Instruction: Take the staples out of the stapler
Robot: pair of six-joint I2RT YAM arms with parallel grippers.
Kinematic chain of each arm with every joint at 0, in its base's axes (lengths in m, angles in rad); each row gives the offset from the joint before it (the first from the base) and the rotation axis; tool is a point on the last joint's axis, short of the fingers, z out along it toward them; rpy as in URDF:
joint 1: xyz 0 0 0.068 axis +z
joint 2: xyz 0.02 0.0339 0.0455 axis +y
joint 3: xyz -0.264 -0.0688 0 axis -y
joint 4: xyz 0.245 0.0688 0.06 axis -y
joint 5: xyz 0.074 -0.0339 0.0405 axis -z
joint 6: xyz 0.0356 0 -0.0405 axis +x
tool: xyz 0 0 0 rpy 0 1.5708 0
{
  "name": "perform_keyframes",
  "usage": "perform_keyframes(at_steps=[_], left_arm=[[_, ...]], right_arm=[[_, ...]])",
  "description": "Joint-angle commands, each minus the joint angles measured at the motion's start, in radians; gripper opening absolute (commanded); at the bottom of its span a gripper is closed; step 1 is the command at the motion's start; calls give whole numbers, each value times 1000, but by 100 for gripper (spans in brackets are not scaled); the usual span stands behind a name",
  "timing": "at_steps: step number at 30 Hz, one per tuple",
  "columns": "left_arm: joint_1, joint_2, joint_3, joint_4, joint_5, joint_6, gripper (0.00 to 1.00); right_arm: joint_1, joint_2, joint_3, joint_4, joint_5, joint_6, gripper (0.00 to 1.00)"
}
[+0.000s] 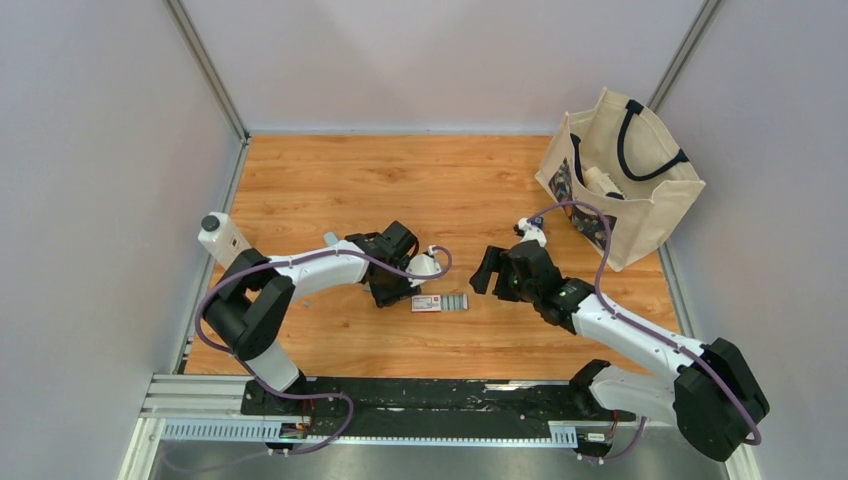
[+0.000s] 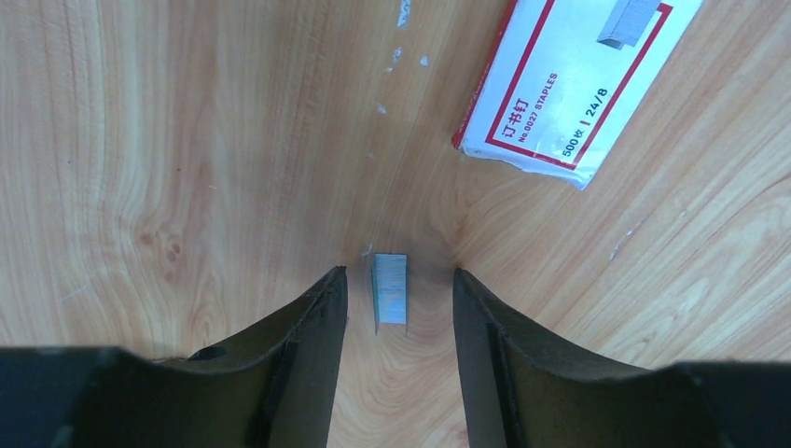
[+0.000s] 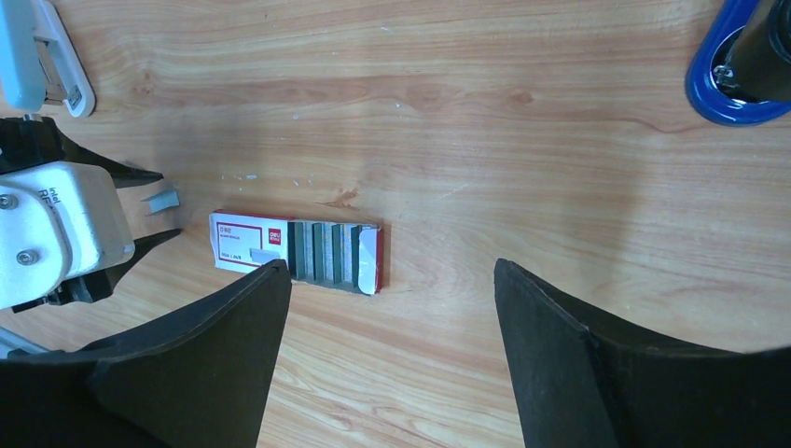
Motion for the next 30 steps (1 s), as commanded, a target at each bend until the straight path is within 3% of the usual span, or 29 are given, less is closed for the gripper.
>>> perform_keyframes(at_steps=[1, 5, 13, 20, 24, 30], left_arm=[[-9, 12, 4, 9, -38, 2, 53], [-14, 24, 14, 5, -44, 2, 52], [-17, 39, 37, -18, -34, 7, 20], [-15, -33, 92, -85, -12, -15, 15], [-11, -151, 190, -200, 77, -39, 15], [106, -376, 359, -230, 466, -185, 14]], right_arm=[[-3, -27, 1, 38, -13, 5, 82], [-3, -43, 0, 29, -13, 8, 81], [-3, -66, 12, 12, -10, 4, 80], [-3, -95, 33, 9, -35, -9, 80], [-3, -151, 56, 30, -119, -52, 82], [-3, -256, 141, 81, -285, -99, 83]])
